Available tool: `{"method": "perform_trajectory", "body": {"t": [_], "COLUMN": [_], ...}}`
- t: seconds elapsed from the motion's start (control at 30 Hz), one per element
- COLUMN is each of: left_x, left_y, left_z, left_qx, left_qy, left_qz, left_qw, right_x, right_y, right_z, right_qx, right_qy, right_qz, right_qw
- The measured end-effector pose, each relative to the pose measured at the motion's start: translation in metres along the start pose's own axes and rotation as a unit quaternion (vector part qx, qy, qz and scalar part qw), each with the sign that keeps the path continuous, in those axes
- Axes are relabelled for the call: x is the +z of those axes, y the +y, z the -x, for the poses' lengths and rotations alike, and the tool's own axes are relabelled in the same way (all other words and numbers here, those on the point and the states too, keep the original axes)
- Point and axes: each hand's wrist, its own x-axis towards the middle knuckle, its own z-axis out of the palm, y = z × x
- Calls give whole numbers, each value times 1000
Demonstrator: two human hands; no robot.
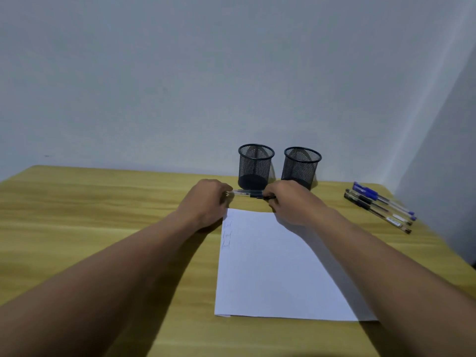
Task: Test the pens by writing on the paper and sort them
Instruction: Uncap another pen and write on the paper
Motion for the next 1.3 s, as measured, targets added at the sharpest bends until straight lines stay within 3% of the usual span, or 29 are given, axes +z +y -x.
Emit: {"method": "perform_trajectory", "body": {"t": [0.43,0.67,0.83,0.93,1.1,1.2,1.3], "left_x": [-14,-55,-74,-76,-76,-79,-89], "left_y": [0,27,46,61,75,79,84], "left_z": [2,2,23,42,59,63,65], "left_qx": [-2,52,22,-35,-87,-118,-153], "left_qy": [-20,64,232,220,40,24,32], "left_qz": [-18,-16,11,102,269,424,535], "left_qw": [1000,996,972,970,958,898,830], "right_x": [-7,-40,-52,-55,-65,-69,-67], "right_y": [-17,-40,-55,-68,-87,-95,-102], "right_z": [-5,10,32,49,74,83,88], "right_qx": [-4,-15,60,114,147,152,156], "right_qy": [16,59,128,148,145,132,136], "right_qz": [31,41,-90,-282,-564,-659,-710], "right_qw": [999,997,986,941,800,725,673]}}
